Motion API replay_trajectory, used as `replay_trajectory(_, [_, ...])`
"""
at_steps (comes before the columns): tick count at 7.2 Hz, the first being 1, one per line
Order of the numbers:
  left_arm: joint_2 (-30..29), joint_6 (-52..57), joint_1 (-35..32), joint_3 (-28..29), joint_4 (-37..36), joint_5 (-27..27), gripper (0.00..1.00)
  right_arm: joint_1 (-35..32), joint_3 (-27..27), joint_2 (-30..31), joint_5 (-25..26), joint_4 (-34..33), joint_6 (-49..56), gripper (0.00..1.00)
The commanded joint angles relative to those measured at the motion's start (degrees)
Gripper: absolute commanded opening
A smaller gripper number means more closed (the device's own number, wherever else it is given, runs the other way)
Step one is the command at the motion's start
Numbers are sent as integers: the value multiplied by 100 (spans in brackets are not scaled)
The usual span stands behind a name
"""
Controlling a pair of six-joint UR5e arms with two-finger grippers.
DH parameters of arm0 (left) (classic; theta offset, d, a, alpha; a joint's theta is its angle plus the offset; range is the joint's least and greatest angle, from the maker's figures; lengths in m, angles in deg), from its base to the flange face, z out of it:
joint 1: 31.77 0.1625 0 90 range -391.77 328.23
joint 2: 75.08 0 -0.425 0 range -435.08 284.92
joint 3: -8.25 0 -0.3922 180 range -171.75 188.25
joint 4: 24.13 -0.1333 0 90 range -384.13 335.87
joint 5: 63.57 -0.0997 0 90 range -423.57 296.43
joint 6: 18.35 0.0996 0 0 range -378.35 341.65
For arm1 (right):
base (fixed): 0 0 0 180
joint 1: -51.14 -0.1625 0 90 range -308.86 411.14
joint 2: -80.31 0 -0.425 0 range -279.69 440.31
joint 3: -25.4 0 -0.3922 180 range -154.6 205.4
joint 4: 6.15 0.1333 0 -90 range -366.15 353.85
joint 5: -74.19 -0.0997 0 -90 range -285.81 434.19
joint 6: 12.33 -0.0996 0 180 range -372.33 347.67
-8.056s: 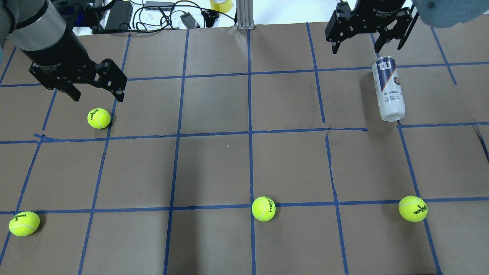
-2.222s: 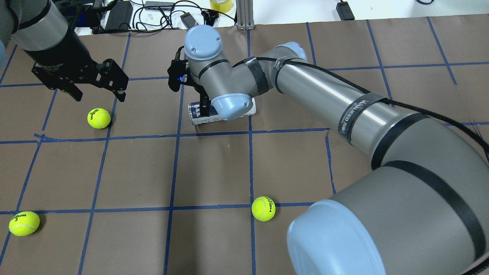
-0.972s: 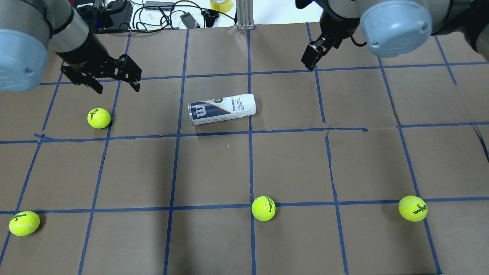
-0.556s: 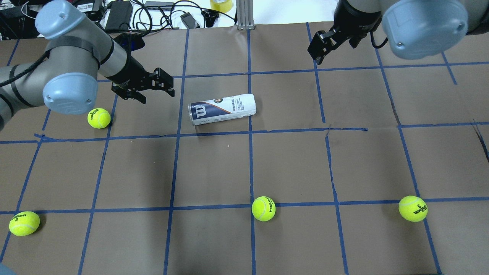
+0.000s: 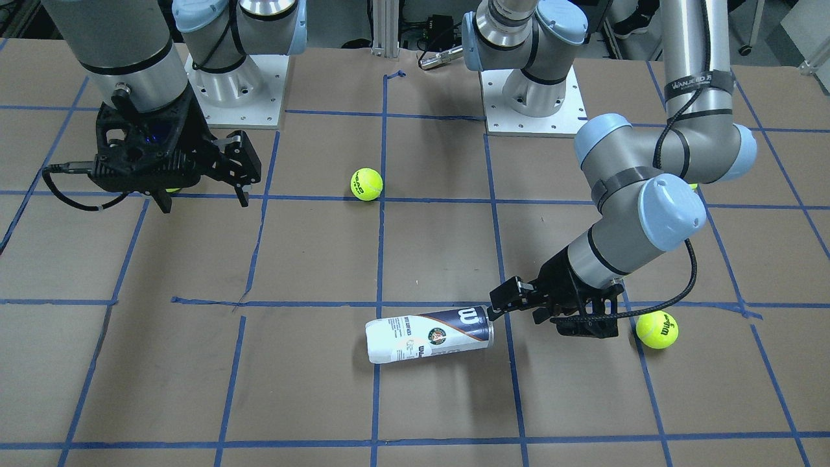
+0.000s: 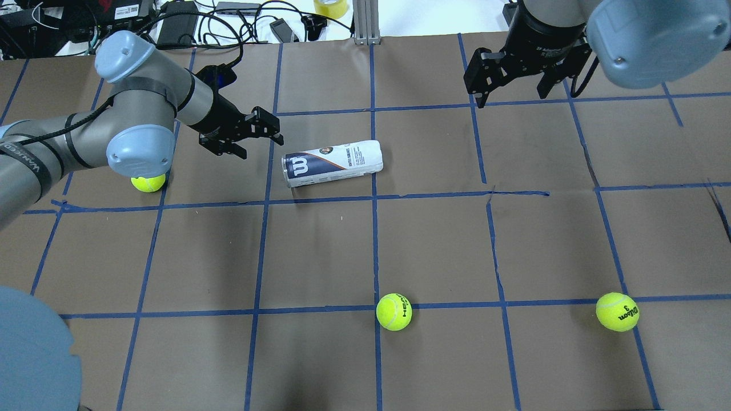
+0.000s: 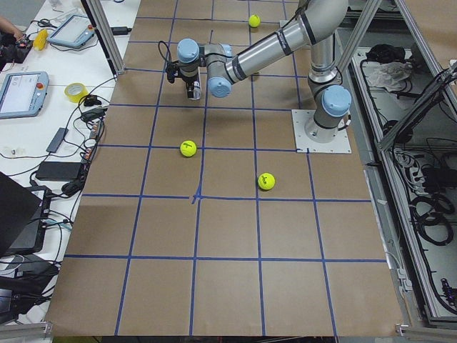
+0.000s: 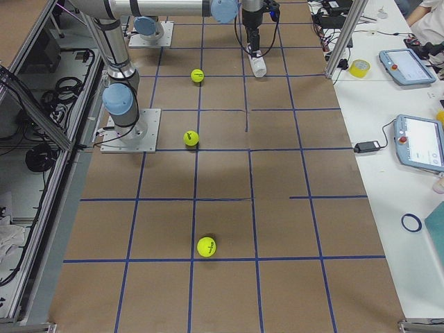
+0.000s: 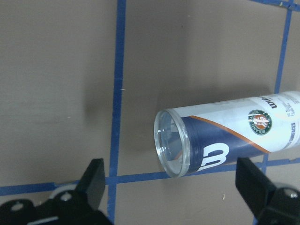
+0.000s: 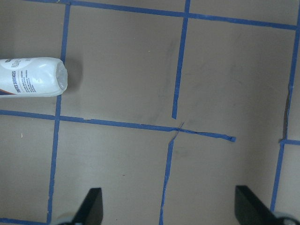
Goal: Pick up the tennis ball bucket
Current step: 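Move the left gripper to the open end of the lying can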
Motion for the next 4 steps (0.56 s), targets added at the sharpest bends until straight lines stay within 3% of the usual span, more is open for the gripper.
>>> replay_trajectory(1, [-391, -19, -3, -16, -278, 173, 100, 206, 156, 53, 4, 285, -44, 100])
replay_trajectory(3, [-655, -19, -11, -16, -340, 838, 100, 181, 376, 62, 39, 899, -271, 100])
replay_trajectory(4, [-735, -36, -11, -8, -331, 876, 100, 172, 376, 79, 39, 946, -438, 100])
